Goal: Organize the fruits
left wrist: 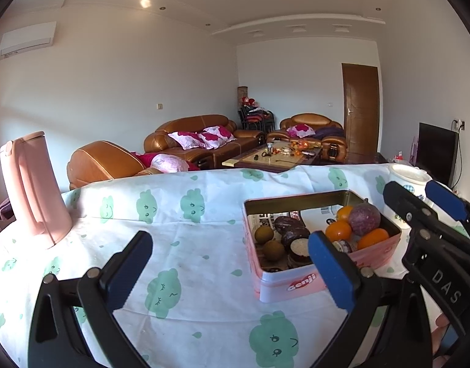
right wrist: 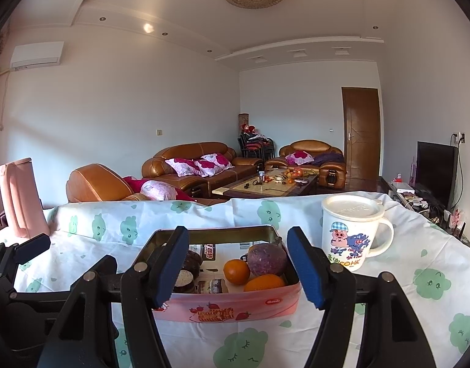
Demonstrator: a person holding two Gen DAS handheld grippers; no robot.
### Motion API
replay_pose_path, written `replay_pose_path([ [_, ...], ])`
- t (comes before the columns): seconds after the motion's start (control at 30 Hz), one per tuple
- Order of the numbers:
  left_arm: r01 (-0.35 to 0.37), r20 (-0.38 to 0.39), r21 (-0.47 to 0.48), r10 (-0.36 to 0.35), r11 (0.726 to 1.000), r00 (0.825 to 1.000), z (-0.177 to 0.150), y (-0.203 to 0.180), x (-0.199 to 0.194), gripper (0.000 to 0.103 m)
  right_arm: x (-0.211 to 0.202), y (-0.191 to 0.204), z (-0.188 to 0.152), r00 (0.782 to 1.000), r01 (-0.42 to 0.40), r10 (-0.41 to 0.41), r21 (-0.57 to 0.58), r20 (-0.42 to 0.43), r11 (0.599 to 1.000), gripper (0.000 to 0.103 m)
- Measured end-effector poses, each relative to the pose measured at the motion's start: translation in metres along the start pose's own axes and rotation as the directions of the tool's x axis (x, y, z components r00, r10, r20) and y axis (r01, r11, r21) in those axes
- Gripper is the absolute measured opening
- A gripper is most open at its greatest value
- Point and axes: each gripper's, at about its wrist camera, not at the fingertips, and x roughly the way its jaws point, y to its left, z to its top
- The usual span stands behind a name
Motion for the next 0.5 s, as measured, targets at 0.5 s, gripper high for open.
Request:
replay_pose_path([
  [0.5, -0.037, -0.026, -0.013, 0.037, 0.999, 0.999, -0.0003, 0.0028, 0.004, 0.103, 0.0005, 0.0, 0.0004, 1.0, 0.008, -0.008, 0.002, -0.006, 1.0, 0.068],
])
